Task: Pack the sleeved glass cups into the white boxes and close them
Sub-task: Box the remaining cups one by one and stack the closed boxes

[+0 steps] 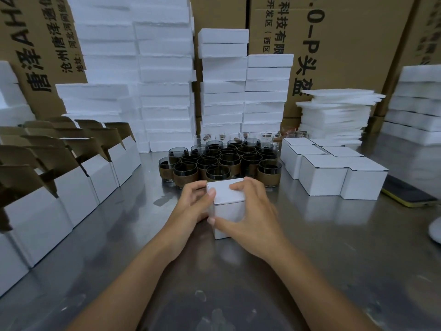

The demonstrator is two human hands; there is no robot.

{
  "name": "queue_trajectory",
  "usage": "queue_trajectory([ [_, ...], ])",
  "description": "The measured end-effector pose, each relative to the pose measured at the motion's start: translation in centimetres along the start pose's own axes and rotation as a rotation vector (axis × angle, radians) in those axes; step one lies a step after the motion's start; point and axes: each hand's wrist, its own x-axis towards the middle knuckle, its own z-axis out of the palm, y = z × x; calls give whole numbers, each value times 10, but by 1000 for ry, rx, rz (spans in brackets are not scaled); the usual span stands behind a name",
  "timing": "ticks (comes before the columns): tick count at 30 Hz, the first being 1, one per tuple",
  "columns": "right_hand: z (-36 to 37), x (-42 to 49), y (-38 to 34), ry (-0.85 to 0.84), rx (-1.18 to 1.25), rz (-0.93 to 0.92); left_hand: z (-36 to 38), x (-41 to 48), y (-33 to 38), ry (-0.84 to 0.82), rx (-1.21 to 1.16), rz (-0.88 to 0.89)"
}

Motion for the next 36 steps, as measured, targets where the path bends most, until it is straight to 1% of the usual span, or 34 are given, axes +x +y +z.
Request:
queue_trajectory([
  [6,-7,-2,6,-21,54,67,0,5,-2,7,-31,13],
  [11,-25,4,15,9,104,53,4,11,-5,-18,-1,22],
  [16,-66,26,22,101,118,43,6,18,-7,58,14,22],
  [20,-104,66,34,186,97,52,2,19,-9,72,2,22],
  [23,-130,101,53,219,74,91,-2,23,-13,50,2,9],
  [29,-167,167,114,374,27,240,-8,33,-25,55,-71,-10],
  [34,-179,198,162,436,-46,370,-12,39,-25,34,-140,-91],
  [36,-176,206,176,461,-68,378,-12,40,-25,27,-146,-120],
])
